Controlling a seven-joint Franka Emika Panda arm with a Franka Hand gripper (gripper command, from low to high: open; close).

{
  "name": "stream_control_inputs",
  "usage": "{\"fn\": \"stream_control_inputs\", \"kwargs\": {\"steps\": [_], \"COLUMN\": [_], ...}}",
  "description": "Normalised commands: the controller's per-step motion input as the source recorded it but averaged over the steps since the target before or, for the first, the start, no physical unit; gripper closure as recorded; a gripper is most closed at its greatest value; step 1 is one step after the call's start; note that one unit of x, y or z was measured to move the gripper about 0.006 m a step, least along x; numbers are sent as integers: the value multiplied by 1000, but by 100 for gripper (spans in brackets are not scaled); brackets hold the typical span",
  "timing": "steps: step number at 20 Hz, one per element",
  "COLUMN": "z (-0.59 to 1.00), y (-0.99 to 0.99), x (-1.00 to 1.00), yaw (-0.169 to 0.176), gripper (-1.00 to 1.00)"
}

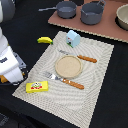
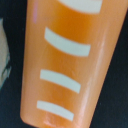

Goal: Interact with the objects in diverse but meaningful ways.

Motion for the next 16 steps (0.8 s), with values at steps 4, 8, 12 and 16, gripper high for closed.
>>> {"fn": "stream_control_inputs", "kwargs": {"steps": [4,8,12,16], "z": [-256,-184,-141,-101], "y": [-87,-56,-29,-5], "x": [-1,0,0,0], "yaw": [0,0,0,0], "gripper": [-100,100,100,100]}}
